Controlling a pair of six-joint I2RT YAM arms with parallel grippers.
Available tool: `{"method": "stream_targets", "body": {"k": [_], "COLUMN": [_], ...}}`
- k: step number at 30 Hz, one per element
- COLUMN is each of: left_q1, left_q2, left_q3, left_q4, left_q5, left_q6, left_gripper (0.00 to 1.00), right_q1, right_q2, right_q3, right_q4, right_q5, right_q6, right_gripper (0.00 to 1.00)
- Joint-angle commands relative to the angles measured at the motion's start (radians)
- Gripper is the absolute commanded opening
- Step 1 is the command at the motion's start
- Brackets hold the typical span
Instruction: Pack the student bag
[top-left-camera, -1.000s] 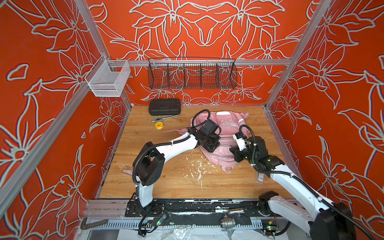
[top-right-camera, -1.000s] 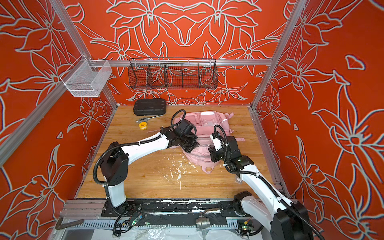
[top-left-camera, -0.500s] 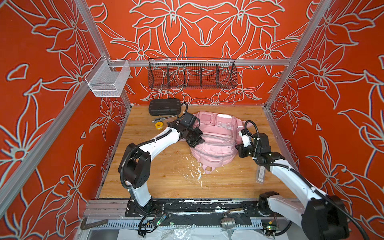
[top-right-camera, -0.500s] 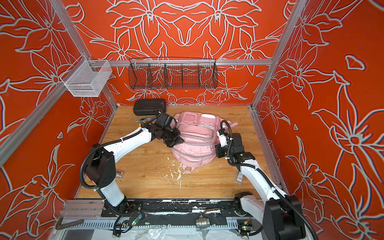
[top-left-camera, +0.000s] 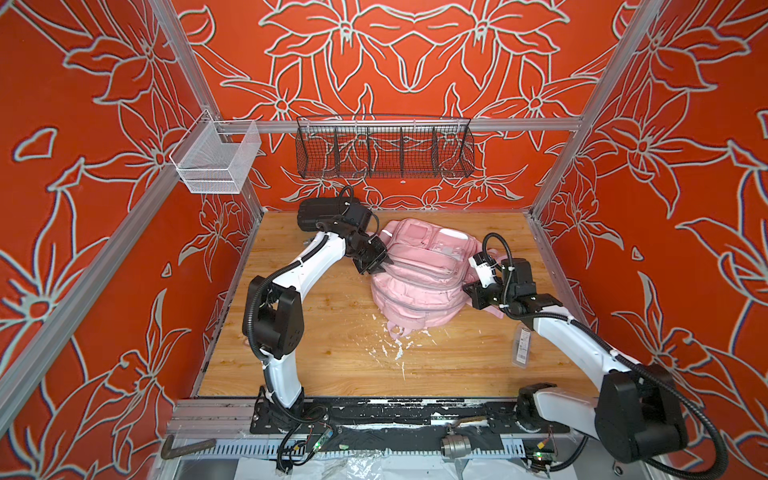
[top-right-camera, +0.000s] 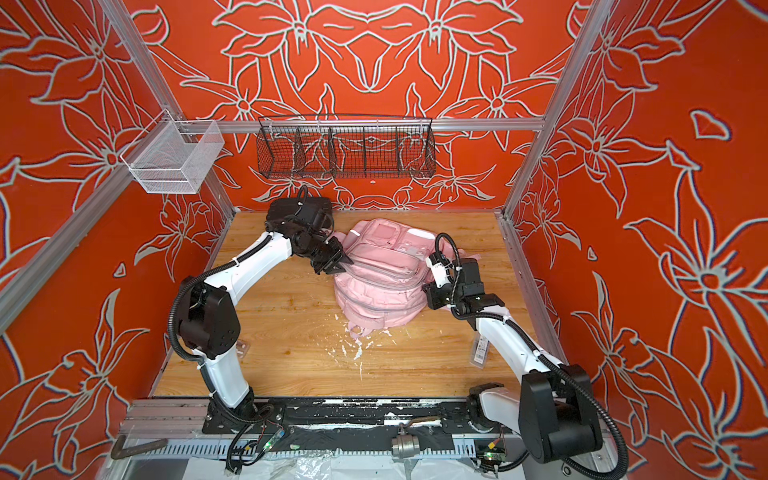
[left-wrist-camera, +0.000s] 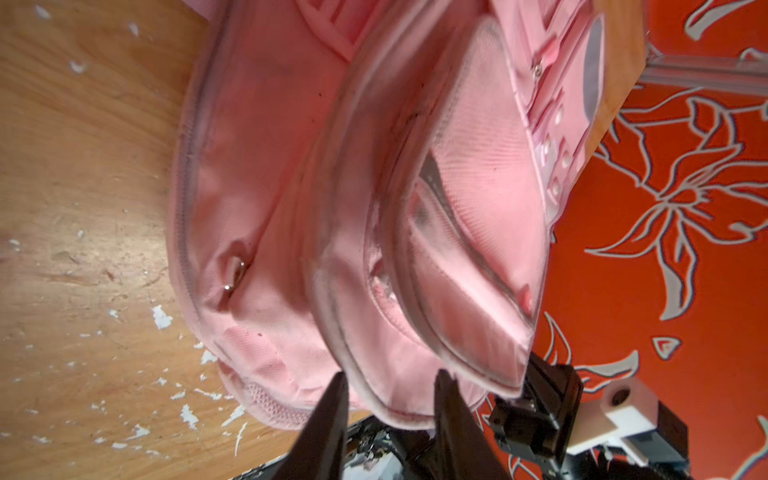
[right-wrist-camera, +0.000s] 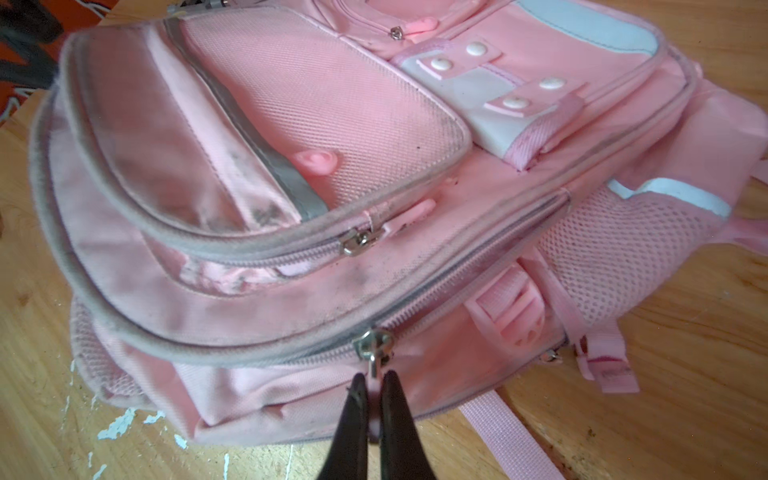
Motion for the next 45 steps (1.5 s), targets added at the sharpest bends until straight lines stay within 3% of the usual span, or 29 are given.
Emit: {"method": "stream_targets", "body": {"k": [1, 8, 11, 17, 26, 31, 32, 38, 45], "left_q1": [-0.044, -0.249, -0.327, -0.383, -0.397, -0.388, -0.386, -0.336, -0.321], "left_q2": [-0.081, -0.21, -0.197, -0.094, -0.001, -0.025, -0.041, -0.169, -0.223], "left_q3": [-0.099, -0.224, -0.23, -0.193, -0.144, -0.173, -0.183, -0.28, -0.346], "left_q4": [0.067, 0.219, 0.273, 0.354, 0.338, 0.344, 0.34, 0.324, 0.356], "left_q5": [-0.052, -0.208, -0.255, -0.246, -0.249, -0.259, -0.264, -0.269, -0.252], "left_q6": [-0.126, -0.391, -0.458, -0.511, -0.509, -0.505, -0.498, -0.456, -0.467], "left_gripper": [0.43, 0.46, 0.46, 0.41, 0.33, 0.02, 0.0, 0.0, 0.0], "right_q1": [0.02, 0.029, 0.031, 0.034, 0.038, 0.036, 0.032, -0.057, -0.081], "right_q2": [-0.036, -0.044, -0.048, -0.075, -0.087, -0.091, -0.093, -0.06, 0.053], "right_q3": [-0.008, -0.01, -0.017, -0.042, -0.04, -0.028, -0.03, -0.058, 0.024], "right_q4": [0.02, -0.009, -0.012, 0.0, 0.017, -0.013, -0.016, 0.065, 0.042], "right_q5": [-0.023, -0.004, -0.008, -0.015, -0.03, 0.037, 0.058, 0.095, 0.135], "right_q6": [0.022, 0.03, 0.03, 0.034, 0.059, 0.034, 0.023, -0.008, -0.067], "right_gripper": [0.0, 0.0, 0.0, 0.0, 0.0, 0.0, 0.0, 0.0, 0.0]}}
